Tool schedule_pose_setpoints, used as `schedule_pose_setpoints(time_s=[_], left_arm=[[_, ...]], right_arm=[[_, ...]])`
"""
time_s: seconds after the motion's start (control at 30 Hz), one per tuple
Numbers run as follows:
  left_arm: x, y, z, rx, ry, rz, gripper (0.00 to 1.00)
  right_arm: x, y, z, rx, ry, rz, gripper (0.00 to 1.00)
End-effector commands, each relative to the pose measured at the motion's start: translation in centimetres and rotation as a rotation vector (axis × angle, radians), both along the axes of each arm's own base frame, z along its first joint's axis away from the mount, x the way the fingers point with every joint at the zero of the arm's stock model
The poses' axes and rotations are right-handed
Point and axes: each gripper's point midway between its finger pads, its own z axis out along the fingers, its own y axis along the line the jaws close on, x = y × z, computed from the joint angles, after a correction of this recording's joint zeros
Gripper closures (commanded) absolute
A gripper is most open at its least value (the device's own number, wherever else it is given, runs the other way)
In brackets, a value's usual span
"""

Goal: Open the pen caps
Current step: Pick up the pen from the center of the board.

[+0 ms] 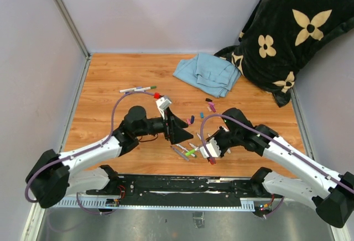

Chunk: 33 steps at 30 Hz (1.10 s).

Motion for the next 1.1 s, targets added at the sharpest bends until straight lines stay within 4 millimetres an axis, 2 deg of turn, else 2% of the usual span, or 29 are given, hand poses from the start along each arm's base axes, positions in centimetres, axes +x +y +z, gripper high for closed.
schedule_pose_setpoints(time_s=[0.0, 0.07, 0.1, 0.3, 0.5, 0.63, 0.9, 1.07], left_arm=[[1.3, 1.9, 5.8, -0.209, -0.162, 0.17, 0.11], [1.1, 2.9, 6.9, -0.27, -0.186, 0.208, 0.02], [1.0, 3.4, 7.1, -0.292, -0.191, 0.232, 0.01], [1.7, 6.0, 8.4, -0.39, -0.195, 0.37, 0.01], [2.6, 8.2, 9.0, -0.494, -0.141, 0.473, 0.03], [3.0, 9.5, 8.7, -0.574, -0.09, 0.528, 0.05], [3.5, 10.0, 7.9, -0.637, -0.019, 0.56, 0.05], [3.2, 9.6, 8.6, -0.668, -0.055, 0.518, 0.07]], right_arm=[[-1.5, -0.2, 0.1, 0.046, 0.166, -0.075, 0.99], [-1.4, -0.3, 0.4, 0.056, 0.214, -0.133, 0.99], [-1.3, -0.2, 0.7, 0.063, 0.234, -0.149, 0.99], [-1.0, 0.0, 2.0, 0.093, 0.374, -0.239, 0.99], [1.2, -0.6, 2.4, 0.111, 0.476, -0.416, 0.99], [2.0, -0.8, 2.7, 0.134, 0.557, -0.496, 0.99], [3.0, -0.7, 3.7, 0.205, 0.714, -0.602, 0.99], [2.5, 0.5, 4.9, 0.265, 0.898, -0.594, 0.99]])
